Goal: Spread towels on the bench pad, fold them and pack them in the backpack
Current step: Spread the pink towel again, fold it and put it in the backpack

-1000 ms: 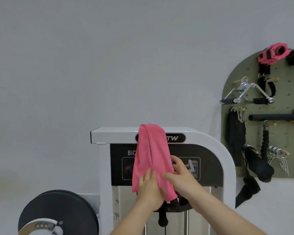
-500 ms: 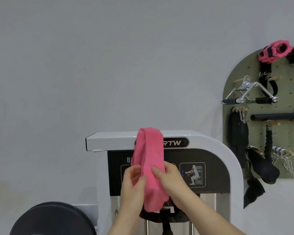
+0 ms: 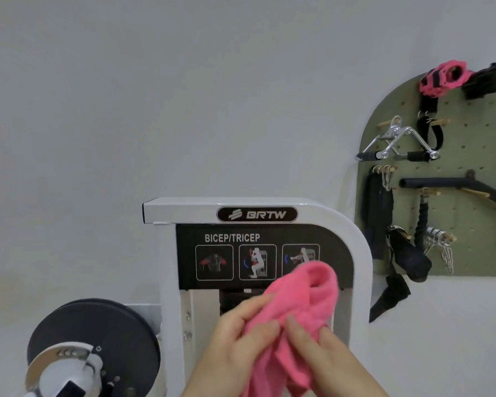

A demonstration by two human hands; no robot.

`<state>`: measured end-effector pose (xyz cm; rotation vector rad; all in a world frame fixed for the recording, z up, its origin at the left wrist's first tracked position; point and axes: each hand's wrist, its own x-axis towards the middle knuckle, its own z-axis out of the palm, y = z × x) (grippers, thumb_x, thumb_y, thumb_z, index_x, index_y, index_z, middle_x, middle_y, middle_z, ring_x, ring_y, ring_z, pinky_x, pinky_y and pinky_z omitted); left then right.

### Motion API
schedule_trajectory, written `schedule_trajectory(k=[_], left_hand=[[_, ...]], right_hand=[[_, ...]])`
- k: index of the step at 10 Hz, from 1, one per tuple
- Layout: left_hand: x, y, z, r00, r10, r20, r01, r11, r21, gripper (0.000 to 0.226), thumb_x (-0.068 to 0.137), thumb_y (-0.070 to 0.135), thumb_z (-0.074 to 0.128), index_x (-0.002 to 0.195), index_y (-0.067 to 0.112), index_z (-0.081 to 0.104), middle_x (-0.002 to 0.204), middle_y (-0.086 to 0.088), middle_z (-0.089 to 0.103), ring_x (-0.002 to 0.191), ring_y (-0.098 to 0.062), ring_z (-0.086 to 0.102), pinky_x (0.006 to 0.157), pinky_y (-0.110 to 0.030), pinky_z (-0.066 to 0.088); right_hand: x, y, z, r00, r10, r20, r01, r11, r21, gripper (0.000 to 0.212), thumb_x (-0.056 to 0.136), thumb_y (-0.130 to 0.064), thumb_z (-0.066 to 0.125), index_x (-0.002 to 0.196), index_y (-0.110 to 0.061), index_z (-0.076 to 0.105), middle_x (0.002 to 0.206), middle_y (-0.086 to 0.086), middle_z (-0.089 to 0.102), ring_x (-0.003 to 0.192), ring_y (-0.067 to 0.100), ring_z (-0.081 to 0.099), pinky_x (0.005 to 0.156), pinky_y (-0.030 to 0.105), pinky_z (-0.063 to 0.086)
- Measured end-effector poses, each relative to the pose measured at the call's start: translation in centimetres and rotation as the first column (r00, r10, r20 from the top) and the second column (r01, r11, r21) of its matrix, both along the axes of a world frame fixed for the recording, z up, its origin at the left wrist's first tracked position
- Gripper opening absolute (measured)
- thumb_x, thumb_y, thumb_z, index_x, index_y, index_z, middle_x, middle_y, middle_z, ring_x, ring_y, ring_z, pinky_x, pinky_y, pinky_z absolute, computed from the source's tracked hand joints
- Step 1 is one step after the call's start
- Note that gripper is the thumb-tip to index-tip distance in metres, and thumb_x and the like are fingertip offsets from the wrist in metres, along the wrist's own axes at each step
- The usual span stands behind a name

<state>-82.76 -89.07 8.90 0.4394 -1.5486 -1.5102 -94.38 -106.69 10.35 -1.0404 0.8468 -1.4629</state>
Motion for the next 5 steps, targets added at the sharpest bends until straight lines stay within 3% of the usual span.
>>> schedule_trajectory(k=[1,2,3,4,5], left_hand=[[0.6,3.3,-0.3,0.995,-0.002,-0.095,0.015,0.992,0.127,0.036,0.069,0.015,0.072,0.105,0.013,0.077,0.110,-0.016,0.072,0.107,-0.028,0.068,0.093,-0.035,0.055],[1.8,6.3,0.2,0.984,0.091,-0.155,-0.055,0.973,0.223,0.023,0.075,0.006,0.062,0.091,0.001,0.077,0.099,-0.025,0.072,0.089,-0.032,0.073,0.072,-0.031,0.061],[3.0,8.8,0.6,0.942,0.248,-0.227,-0.185,0.946,0.265,0.022,0.075,0.007,0.057,0.080,0.001,0.078,0.090,-0.026,0.072,0.075,-0.028,0.072,0.064,-0.031,0.061],[4.3,11.3,1.1,0.907,0.360,-0.221,-0.326,0.929,0.176,0.021,0.072,0.012,0.060,0.081,0.008,0.079,0.086,-0.019,0.073,0.074,-0.022,0.070,0.065,-0.026,0.060],[5.0,15.9,2.0,0.949,0.312,-0.037,-0.314,0.949,-0.039,0.024,0.070,0.009,0.066,0.088,0.015,0.080,0.089,-0.016,0.075,0.080,-0.021,0.070,0.070,-0.025,0.056]], right_hand=[[2.0,26.6,-0.2,0.956,-0.287,0.065,0.290,0.956,-0.038,0.032,0.083,-0.029,0.061,0.108,-0.010,0.070,0.098,0.007,0.077,0.093,0.018,0.073,0.074,0.023,0.057],[-1.5,28.1,-1.2,0.980,-0.135,-0.145,0.147,0.986,0.078,0.025,0.091,-0.028,0.061,0.104,-0.010,0.072,0.094,0.011,0.076,0.087,0.024,0.074,0.073,0.034,0.059],[-3.2,32.0,-1.0,0.960,-0.020,-0.279,0.043,0.996,0.076,0.017,0.092,-0.017,0.062,0.087,-0.006,0.073,0.076,0.011,0.072,0.063,0.022,0.069,0.057,0.029,0.055],[-6.6,34.4,-2.3,0.876,-0.109,-0.469,0.213,0.962,0.173,0.025,0.093,-0.009,0.057,0.069,-0.004,0.065,0.056,0.011,0.059,0.044,0.019,0.052,0.047,0.025,0.040],[-9.7,39.6,-4.8,0.190,0.001,-0.982,0.490,0.866,0.096,0.021,0.088,-0.038,0.056,0.091,-0.018,0.058,0.087,-0.001,0.061,0.082,0.018,0.063,0.072,0.031,0.049]])
